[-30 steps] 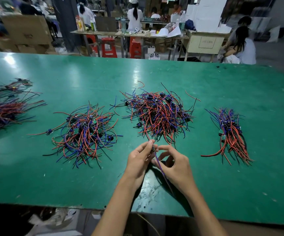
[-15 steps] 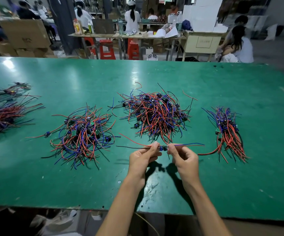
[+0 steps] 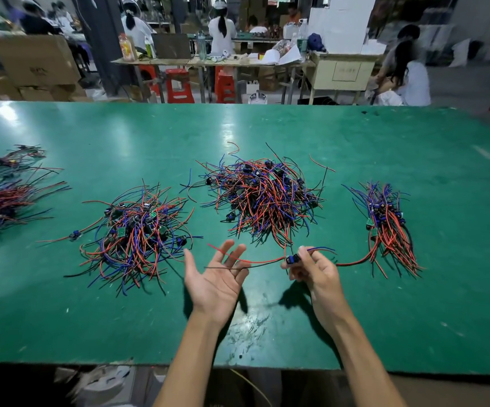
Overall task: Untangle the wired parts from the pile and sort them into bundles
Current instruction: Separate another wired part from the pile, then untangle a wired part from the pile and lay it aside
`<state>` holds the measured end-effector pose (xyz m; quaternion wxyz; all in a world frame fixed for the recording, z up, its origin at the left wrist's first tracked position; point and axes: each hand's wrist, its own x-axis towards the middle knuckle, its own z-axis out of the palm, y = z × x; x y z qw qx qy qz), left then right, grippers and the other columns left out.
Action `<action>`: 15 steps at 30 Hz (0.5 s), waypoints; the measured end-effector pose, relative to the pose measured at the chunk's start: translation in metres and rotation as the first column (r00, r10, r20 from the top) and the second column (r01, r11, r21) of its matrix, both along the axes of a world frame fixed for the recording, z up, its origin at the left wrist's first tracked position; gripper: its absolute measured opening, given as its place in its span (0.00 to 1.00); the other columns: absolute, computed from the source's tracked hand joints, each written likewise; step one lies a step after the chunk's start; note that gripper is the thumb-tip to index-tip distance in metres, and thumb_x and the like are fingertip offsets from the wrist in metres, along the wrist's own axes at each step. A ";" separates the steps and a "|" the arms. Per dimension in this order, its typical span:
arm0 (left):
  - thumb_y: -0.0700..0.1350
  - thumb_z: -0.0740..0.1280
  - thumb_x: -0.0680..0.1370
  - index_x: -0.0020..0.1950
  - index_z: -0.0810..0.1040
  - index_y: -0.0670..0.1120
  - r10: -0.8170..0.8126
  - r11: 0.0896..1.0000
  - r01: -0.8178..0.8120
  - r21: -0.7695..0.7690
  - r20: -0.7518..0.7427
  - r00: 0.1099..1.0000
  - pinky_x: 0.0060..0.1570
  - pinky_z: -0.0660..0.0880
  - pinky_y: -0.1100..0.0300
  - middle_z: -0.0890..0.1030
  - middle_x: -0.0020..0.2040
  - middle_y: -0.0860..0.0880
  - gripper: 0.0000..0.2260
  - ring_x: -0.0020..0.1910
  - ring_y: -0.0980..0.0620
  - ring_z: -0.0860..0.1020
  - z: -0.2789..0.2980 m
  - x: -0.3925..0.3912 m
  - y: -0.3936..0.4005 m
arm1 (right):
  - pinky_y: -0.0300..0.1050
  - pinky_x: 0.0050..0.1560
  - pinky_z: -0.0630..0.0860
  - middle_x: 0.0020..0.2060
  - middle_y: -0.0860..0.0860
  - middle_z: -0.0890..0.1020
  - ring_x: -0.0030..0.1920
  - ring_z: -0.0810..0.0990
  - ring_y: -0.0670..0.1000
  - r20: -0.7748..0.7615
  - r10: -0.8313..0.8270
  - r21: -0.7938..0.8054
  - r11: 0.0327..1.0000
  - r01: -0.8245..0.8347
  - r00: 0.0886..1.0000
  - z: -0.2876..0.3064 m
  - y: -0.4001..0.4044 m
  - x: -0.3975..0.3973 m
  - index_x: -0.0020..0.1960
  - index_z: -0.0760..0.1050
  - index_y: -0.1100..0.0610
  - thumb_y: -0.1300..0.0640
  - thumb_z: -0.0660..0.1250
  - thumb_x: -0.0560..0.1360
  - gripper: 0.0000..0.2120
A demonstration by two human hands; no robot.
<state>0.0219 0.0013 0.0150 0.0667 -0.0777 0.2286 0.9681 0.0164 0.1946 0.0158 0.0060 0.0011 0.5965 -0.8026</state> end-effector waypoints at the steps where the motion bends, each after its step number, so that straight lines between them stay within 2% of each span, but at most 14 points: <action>1: 0.66 0.59 0.75 0.53 0.81 0.41 -0.039 0.997 0.039 -0.060 -0.001 0.999 0.30 0.80 0.60 0.84 0.44 0.41 0.30 0.32 0.46 0.83 0.001 -0.002 0.002 | 0.44 0.45 0.73 0.40 0.56 0.86 0.35 0.77 0.48 0.014 0.018 -0.010 1.000 -0.018 1.000 0.001 0.002 0.001 0.42 0.82 0.52 0.44 0.69 0.76 0.12; 3: 0.57 0.64 0.77 0.55 0.82 0.42 -0.123 0.975 0.117 -0.187 -0.019 0.992 0.28 0.78 0.63 0.83 0.44 0.43 0.20 0.31 0.49 0.82 0.004 -0.003 0.004 | 0.46 0.49 0.71 0.39 0.54 0.85 0.37 0.78 0.47 0.045 0.054 -0.030 0.998 -0.053 0.998 0.003 0.006 0.003 0.39 0.84 0.48 0.42 0.71 0.74 0.11; 5: 0.50 0.70 0.77 0.58 0.84 0.44 -0.257 0.950 0.231 -0.212 -0.103 0.961 0.30 0.78 0.65 0.83 0.48 0.44 0.14 0.35 0.52 0.82 0.009 -0.001 0.003 | 0.45 0.48 0.70 0.39 0.52 0.84 0.38 0.79 0.46 0.057 0.053 -0.081 0.996 -0.049 0.997 0.005 0.008 0.003 0.39 0.85 0.48 0.43 0.72 0.73 0.10; 7: 0.50 0.75 0.73 0.61 0.83 0.45 -0.382 0.908 0.339 -0.246 -0.157 0.911 0.30 0.78 0.65 0.82 0.50 0.44 0.18 0.36 0.53 0.80 0.011 0.001 0.004 | 0.44 0.48 0.71 0.38 0.50 0.83 0.38 0.79 0.45 0.067 0.028 -0.147 0.989 -0.018 0.997 0.003 0.009 0.002 0.40 0.84 0.51 0.47 0.70 0.74 0.09; 8: 0.51 0.77 0.72 0.62 0.82 0.45 -0.422 0.874 0.359 -0.328 -0.144 0.895 0.28 0.78 0.65 0.82 0.51 0.44 0.21 0.34 0.54 0.79 0.011 0.001 0.006 | 0.43 0.48 0.73 0.38 0.50 0.82 0.38 0.79 0.45 0.073 0.017 -0.177 0.984 -0.003 0.997 0.003 0.010 0.002 0.41 0.82 0.53 0.48 0.70 0.74 0.09; 11: 0.48 0.75 0.75 0.69 0.76 0.47 -0.578 0.723 0.445 -0.528 -0.110 0.808 0.29 0.79 0.64 0.79 0.57 0.45 0.23 0.36 0.54 0.78 0.010 0.001 0.013 | 0.39 0.45 0.75 0.36 0.49 0.79 0.38 0.76 0.46 0.065 0.011 -0.240 0.971 0.005 0.998 0.003 0.009 0.001 0.40 0.80 0.53 0.51 0.71 0.72 0.06; 13: 0.47 0.70 0.80 0.74 0.72 0.47 -0.697 0.633 0.521 -0.573 -0.128 0.705 0.34 0.82 0.60 0.77 0.63 0.43 0.23 0.41 0.53 0.79 0.011 0.002 0.013 | 0.46 0.50 0.72 0.36 0.48 0.77 0.38 0.74 0.46 0.066 0.017 -0.273 0.962 0.001 0.998 0.002 0.008 0.000 0.41 0.79 0.53 0.53 0.70 0.73 0.04; 15: 0.51 0.65 0.82 0.75 0.71 0.48 -0.738 0.591 0.553 -0.587 -0.116 0.665 0.39 0.83 0.57 0.75 0.69 0.41 0.22 0.41 0.54 0.79 0.011 0.001 0.012 | 0.48 0.49 0.71 0.37 0.46 0.78 0.38 0.75 0.44 0.076 0.009 -0.271 0.963 0.012 0.997 0.000 0.009 0.000 0.41 0.80 0.53 0.54 0.70 0.73 0.04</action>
